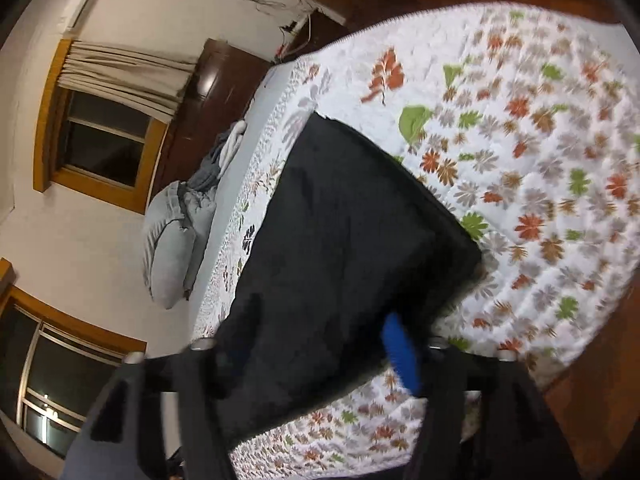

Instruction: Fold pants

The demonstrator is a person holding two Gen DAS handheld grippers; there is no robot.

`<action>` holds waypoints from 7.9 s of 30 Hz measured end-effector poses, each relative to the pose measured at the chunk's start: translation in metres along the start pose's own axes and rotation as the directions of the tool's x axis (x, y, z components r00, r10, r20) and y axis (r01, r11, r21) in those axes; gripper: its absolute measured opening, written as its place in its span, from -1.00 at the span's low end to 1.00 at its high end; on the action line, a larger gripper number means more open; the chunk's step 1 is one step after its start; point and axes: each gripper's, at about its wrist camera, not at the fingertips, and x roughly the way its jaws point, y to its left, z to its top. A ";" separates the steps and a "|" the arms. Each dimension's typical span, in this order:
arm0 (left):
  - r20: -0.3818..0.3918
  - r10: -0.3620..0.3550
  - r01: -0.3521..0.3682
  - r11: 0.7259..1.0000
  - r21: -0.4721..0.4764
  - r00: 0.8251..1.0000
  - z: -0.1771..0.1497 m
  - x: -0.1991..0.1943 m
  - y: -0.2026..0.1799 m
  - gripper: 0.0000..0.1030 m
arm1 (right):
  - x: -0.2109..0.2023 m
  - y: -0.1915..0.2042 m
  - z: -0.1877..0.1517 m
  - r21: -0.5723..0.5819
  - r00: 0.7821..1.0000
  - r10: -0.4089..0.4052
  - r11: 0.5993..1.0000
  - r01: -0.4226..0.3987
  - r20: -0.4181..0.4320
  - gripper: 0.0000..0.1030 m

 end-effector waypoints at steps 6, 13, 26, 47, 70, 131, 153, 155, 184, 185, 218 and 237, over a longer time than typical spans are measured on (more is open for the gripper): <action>0.086 -0.119 0.129 0.984 -0.123 0.989 0.007 -0.033 0.027 0.74 | -0.024 -0.011 -0.015 0.023 1.000 0.007 1.000 -0.008 0.021 0.43; 0.042 -0.195 0.199 0.953 -0.227 0.980 0.031 0.009 0.032 0.76 | -0.025 -0.027 -0.026 0.074 1.000 0.005 0.997 -0.007 0.023 0.48; -0.089 -0.065 0.048 0.982 -0.184 0.994 0.025 0.063 0.025 0.76 | -0.036 -0.050 -0.017 0.129 0.995 0.066 0.989 -0.075 0.077 0.64; -0.086 0.022 -0.031 0.994 -0.100 0.996 0.020 0.067 0.006 0.94 | -0.015 -0.053 0.025 0.128 0.981 0.155 0.977 -0.170 0.117 0.65; 0.098 -0.051 0.074 0.966 -0.247 0.994 -0.016 0.015 0.002 0.94 | 0.011 -0.048 0.019 0.111 0.987 0.134 0.984 -0.143 0.087 0.25; 0.164 -0.111 0.162 0.927 -0.338 0.980 -0.028 0.021 0.016 0.94 | -0.006 0.176 0.018 -0.277 0.984 -0.075 0.954 0.117 0.159 -0.69; 0.177 -0.139 0.194 0.916 -0.352 0.974 -0.031 0.019 0.019 0.94 | 0.000 0.265 -0.023 -0.498 0.979 -0.109 0.848 0.182 0.173 -0.69; 0.179 -0.142 0.199 0.914 -0.354 0.974 -0.031 0.019 0.020 0.94 | 0.002 0.271 -0.026 -0.513 0.980 -0.107 0.839 0.181 0.170 -0.69; 0.256 0.082 -0.009 0.962 -0.272 0.963 -0.029 -0.017 -0.006 0.94 | 0.061 0.354 -0.098 -0.715 0.979 -0.158 0.669 0.202 0.129 -0.69; 0.268 0.093 -0.021 0.965 -0.261 0.959 -0.028 -0.020 -0.008 0.94 | 0.066 0.358 -0.102 -0.723 0.979 -0.161 0.660 0.202 0.126 -0.69; 0.240 0.086 -0.019 0.963 -0.270 0.967 -0.025 -0.014 0.001 0.94 | 0.162 0.406 -0.192 -0.846 0.960 -0.279 0.512 0.148 -0.001 -0.69; 0.242 0.079 -0.004 0.955 -0.296 0.967 -0.026 -0.015 0.005 0.94 | 0.208 0.389 -0.319 -0.982 0.896 -0.406 -0.026 0.187 0.181 -0.69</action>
